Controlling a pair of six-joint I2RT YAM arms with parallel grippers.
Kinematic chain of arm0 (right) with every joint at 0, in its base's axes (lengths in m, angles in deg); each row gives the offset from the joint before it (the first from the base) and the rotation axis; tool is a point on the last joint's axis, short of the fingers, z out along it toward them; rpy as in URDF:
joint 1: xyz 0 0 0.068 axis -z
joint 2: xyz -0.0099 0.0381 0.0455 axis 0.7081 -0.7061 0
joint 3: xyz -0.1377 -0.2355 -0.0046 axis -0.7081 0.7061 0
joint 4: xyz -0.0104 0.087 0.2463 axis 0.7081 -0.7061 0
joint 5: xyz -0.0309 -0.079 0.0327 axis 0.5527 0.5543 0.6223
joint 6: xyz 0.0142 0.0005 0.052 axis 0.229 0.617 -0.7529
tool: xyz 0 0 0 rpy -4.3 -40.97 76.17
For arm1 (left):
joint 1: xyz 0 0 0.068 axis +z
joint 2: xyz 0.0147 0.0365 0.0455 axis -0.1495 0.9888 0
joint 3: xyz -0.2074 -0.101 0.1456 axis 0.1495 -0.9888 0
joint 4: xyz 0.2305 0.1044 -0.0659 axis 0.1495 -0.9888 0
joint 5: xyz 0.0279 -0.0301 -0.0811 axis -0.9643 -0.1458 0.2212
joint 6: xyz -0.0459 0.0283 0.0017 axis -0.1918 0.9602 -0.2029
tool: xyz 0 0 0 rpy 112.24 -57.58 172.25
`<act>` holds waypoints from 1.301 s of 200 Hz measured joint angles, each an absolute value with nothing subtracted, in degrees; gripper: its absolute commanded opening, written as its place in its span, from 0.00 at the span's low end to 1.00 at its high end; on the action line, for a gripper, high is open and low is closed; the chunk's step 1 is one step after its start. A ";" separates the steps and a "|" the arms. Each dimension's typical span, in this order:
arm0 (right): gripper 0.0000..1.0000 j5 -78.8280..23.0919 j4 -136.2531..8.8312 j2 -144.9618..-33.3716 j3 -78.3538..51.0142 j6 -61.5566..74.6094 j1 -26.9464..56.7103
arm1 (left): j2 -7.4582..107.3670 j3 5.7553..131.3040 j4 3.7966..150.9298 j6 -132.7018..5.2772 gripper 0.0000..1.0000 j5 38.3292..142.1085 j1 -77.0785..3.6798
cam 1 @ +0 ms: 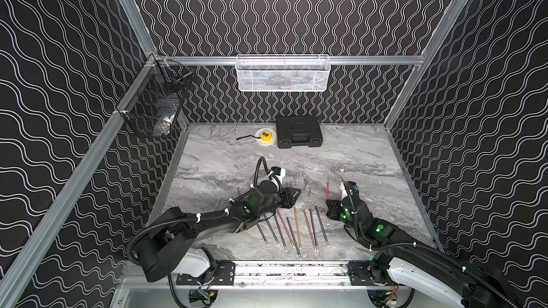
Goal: Remove the protective cover of the pencils
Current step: Pick up the pencil from the center of the board.
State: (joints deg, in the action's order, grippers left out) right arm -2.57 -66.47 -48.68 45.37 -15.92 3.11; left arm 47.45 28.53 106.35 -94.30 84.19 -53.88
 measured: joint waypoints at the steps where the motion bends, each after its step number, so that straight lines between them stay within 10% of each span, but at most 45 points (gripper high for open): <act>1: 0.00 -2.68 -66.42 -48.62 45.43 -15.92 3.09 | 47.52 28.46 106.50 -94.41 0.38 84.23 -53.88; 153: 0.00 -10.42 -55.82 -48.14 47.66 -14.04 -5.37 | 57.40 36.42 111.03 -93.95 0.76 86.87 -55.87; 260: 0.00 -9.89 -55.34 -47.24 47.88 -13.93 -7.93 | 59.34 40.22 104.69 -92.86 0.34 82.18 -55.63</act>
